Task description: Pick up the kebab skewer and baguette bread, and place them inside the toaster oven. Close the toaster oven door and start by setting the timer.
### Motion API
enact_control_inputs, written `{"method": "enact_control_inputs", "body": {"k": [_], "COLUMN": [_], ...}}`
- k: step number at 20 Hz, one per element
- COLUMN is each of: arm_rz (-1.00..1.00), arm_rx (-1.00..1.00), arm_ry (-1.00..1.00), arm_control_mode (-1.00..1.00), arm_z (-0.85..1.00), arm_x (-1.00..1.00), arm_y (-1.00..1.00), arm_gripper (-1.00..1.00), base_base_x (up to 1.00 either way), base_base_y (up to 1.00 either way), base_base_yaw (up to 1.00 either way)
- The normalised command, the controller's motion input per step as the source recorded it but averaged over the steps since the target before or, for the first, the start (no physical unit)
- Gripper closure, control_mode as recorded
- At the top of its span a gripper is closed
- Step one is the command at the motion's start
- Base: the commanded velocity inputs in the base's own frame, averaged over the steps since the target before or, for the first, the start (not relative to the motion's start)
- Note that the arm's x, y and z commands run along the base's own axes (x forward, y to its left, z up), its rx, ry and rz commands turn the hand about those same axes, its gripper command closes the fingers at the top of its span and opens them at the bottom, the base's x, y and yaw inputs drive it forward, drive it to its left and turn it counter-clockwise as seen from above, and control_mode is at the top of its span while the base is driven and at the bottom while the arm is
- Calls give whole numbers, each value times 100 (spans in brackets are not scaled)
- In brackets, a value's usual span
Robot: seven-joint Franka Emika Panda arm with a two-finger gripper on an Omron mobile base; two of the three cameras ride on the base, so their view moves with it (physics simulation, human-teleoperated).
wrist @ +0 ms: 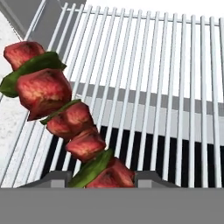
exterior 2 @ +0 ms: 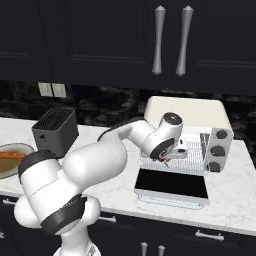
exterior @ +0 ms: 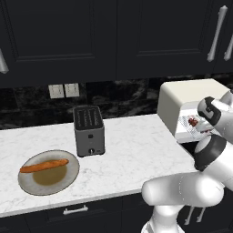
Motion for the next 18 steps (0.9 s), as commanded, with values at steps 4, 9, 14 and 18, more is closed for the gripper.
{"method": "enact_control_inputs", "body": {"k": [4,9,14,18], "arm_rz": [0,0,0,0], "arm_rx": [0,0,0,0], "arm_ry": [0,0,-4,0], "arm_control_mode": [-100,-100,-100,-100], "arm_z": [-33,7,52,60], "arm_x": [-1,-11,-38,-44], "arm_y": [0,0,0,6], "arm_gripper": [-100,-100,-100,-100], "base_base_x": [0,0,0,0], "base_base_y": [0,0,0,0], "base_base_yaw": [0,0,0,0]}}
